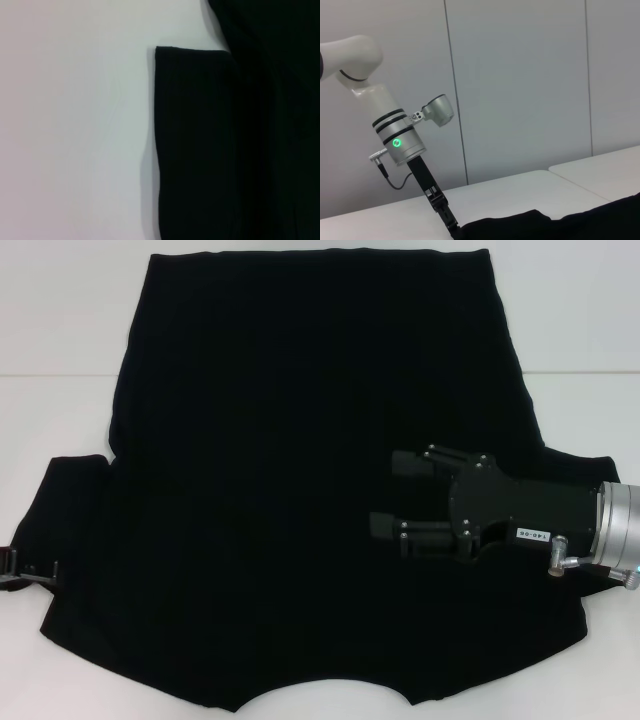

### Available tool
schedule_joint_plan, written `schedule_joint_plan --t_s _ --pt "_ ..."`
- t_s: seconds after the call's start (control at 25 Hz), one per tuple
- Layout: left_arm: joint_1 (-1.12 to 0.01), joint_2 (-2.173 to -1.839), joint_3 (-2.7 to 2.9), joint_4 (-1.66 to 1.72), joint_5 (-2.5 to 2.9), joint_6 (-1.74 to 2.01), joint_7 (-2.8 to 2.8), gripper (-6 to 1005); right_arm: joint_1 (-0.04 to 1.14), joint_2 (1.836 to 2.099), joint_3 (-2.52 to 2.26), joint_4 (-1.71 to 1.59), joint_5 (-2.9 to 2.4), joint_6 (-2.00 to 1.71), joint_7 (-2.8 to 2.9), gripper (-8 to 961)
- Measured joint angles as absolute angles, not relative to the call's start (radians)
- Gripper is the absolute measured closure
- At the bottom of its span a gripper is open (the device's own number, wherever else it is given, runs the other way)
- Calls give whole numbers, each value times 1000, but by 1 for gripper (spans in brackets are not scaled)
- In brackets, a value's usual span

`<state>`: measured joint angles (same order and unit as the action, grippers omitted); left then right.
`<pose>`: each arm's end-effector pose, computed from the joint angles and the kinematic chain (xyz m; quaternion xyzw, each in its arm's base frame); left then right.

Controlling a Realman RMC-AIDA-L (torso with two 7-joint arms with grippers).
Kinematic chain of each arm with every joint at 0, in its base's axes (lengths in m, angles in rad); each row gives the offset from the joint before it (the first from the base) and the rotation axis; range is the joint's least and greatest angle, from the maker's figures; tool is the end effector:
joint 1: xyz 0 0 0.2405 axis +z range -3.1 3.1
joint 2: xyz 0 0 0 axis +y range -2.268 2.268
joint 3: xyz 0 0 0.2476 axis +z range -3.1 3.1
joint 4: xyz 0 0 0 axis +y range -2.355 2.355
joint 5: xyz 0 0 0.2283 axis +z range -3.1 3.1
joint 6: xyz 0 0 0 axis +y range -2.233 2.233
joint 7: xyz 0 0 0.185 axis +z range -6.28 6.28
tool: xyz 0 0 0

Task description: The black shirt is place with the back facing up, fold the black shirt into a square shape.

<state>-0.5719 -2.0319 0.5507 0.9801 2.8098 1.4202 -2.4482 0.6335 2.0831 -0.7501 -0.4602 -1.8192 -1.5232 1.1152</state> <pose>-0.3670 0.3690 0.0639 -0.7292 -0.6214 0.0486 0.2824 0.2041 0.3672 -0.0601 -0.9356 0.1138 0.3097 0.1260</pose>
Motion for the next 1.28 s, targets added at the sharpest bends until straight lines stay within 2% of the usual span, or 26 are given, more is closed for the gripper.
schedule_joint_plan --t_s 1.28 --pt "-576 -2025 543 985 2830 1401 -2454 123 634 2083 -750 -460 -1819 -1523 1114 38"
